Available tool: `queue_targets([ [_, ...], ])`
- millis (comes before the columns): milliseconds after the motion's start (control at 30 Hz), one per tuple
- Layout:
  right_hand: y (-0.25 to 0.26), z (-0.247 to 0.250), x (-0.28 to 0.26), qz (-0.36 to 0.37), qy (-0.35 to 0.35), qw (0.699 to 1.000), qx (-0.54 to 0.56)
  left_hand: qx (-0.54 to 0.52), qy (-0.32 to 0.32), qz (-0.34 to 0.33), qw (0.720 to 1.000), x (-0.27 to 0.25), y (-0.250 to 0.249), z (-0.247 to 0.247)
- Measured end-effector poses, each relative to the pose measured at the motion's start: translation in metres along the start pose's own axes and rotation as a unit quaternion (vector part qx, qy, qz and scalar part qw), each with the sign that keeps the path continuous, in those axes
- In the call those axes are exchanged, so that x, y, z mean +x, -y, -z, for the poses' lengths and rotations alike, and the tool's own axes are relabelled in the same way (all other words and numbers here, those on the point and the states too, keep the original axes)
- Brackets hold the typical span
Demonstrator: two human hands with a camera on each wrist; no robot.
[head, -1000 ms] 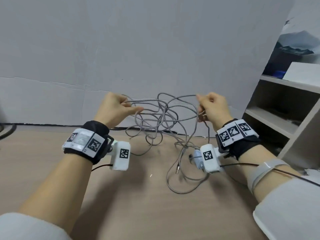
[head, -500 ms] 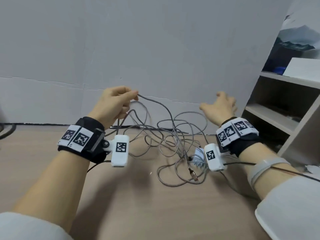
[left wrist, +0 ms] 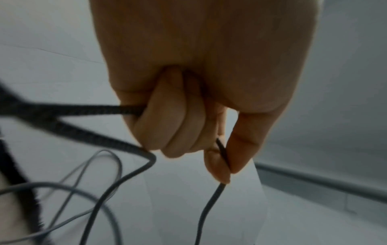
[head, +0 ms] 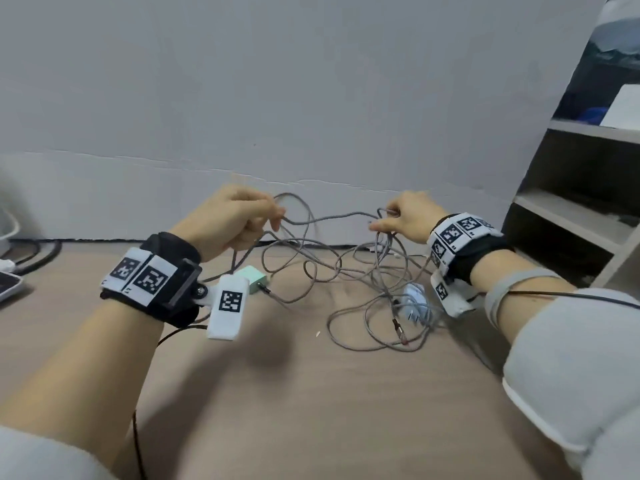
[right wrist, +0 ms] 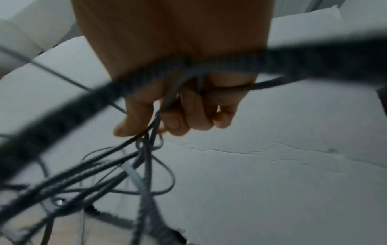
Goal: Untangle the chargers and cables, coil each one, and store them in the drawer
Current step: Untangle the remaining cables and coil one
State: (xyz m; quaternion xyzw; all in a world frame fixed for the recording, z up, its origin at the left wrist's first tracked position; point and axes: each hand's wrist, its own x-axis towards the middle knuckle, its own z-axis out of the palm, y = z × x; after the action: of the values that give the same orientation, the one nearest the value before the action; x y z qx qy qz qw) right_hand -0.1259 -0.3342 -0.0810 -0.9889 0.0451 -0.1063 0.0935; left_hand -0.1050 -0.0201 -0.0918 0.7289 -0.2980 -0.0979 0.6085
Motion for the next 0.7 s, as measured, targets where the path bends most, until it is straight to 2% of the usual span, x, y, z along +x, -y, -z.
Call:
queue_targets([
  [100, -0.005, 0.012, -0.006, 0.002, -0.025, 0.991, 0.128, 0.111, 0.095, 0.074, 0.987, -0.001, 0.008, -0.018],
  [200, -0.003, 0.023, -0.017, 0.035, -0.008, 0.976, 0.213, 0.262, 0.179, 0.087, 0.944, -0.002, -0.007, -0.037],
  [233, -0.002, 0.027, -0.020, 0.049, 0.000, 0.973, 0.224, 0.295, 0.185, 0.079, 0.934, -0.001, -0.017, -0.039],
  [300, 0.001, 0.037, -0.026, 0.075, 0.004, 0.970, 0.233, 0.349, 0.141, 0.042, 0.926, 0.006, -0.041, -0.043],
  [400, 0.009, 0.055, -0.033, 0.111, -0.005, 0.967, 0.230, 0.378, -0.013, -0.050, 0.924, 0.029, -0.071, -0.052],
  [433, 0.012, 0.061, -0.035, 0.123, -0.012, 0.968, 0.218, 0.376, -0.033, -0.065, 0.924, 0.038, -0.077, -0.059],
  [500, 0.020, 0.072, -0.041, 0.152, -0.022, 0.968, 0.200, 0.375, 0.021, -0.052, 0.925, 0.051, -0.082, -0.076],
  [567, 0.025, 0.080, -0.044, 0.165, -0.031, 0.956, 0.240, 0.342, 0.091, -0.041, 0.935, 0.061, -0.079, -0.088],
  [633, 0.020, 0.085, -0.044, 0.134, -0.062, 0.947, 0.286, 0.278, 0.098, -0.038, 0.955, 0.067, -0.074, -0.088],
  [700, 0.004, 0.089, -0.037, 0.065, -0.158, 0.945, 0.279, 0.234, 0.064, -0.034, 0.969, 0.069, -0.071, -0.078],
])
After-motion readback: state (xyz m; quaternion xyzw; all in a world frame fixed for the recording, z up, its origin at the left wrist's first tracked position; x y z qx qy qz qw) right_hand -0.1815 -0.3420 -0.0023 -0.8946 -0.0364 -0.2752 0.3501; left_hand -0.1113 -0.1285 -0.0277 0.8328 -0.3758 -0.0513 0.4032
